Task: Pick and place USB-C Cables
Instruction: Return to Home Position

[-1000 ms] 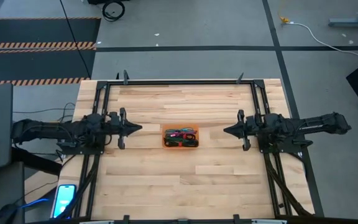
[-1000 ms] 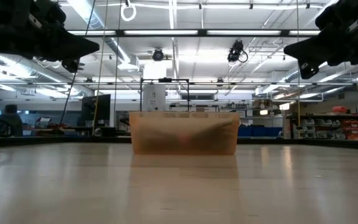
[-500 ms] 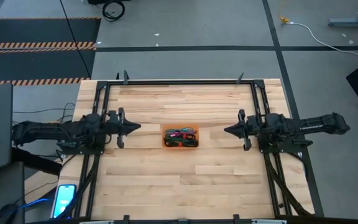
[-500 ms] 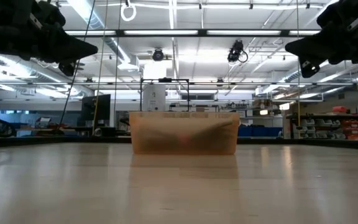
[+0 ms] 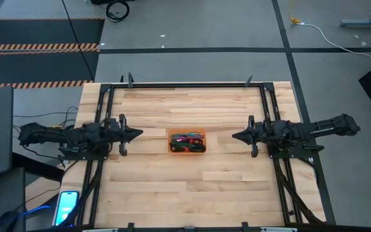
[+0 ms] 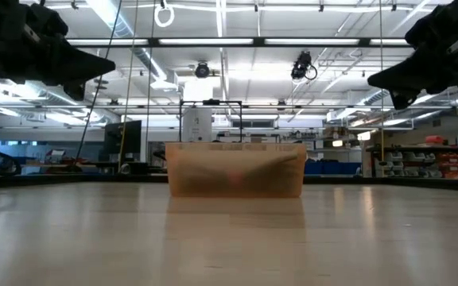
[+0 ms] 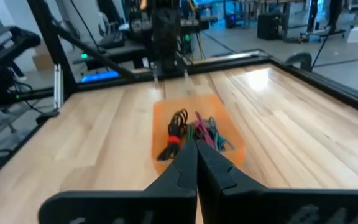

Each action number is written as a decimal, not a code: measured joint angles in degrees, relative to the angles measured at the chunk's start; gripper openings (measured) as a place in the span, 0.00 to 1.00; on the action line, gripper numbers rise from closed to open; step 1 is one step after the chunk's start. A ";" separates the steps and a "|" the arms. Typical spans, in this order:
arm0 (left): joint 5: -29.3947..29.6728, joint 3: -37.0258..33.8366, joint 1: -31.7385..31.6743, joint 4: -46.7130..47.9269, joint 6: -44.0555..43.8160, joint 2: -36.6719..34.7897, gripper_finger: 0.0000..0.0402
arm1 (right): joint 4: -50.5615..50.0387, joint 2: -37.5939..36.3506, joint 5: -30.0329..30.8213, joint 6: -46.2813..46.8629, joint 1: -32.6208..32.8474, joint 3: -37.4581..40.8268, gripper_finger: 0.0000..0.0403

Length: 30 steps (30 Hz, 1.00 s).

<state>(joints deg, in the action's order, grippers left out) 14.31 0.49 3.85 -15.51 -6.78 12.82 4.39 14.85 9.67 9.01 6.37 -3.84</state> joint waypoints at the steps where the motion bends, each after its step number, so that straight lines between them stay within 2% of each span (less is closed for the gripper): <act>1: 0.06 0.00 0.30 0.00 0.29 -0.40 0.01 | -0.74 0.00 0.36 0.02 0.29 0.00 0.00; 5: 0.08 -0.02 0.64 1.40 0.58 -1.37 0.01 | -1.71 0.02 1.27 -0.88 1.55 0.20 0.00; 10: 1.08 -0.02 0.64 2.27 1.45 -1.36 0.01 | 4.51 -0.46 1.35 -4.26 2.52 3.44 0.00; 17: 1.43 -0.04 0.61 5.52 4.24 -1.36 0.01 | 3.94 -0.90 0.90 -5.65 2.58 3.45 0.00; 21: 5.22 -0.04 0.45 10.08 4.31 -1.22 0.01 | 3.71 -0.90 1.77 -5.13 2.56 3.45 0.01; 30: 5.61 -0.07 0.45 10.23 4.74 -1.25 0.01 | 3.63 -0.90 2.85 -4.39 2.56 3.45 0.03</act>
<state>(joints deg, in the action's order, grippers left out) 19.92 0.43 4.29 -5.28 -2.04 11.57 8.02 13.96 12.51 4.62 8.93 -0.38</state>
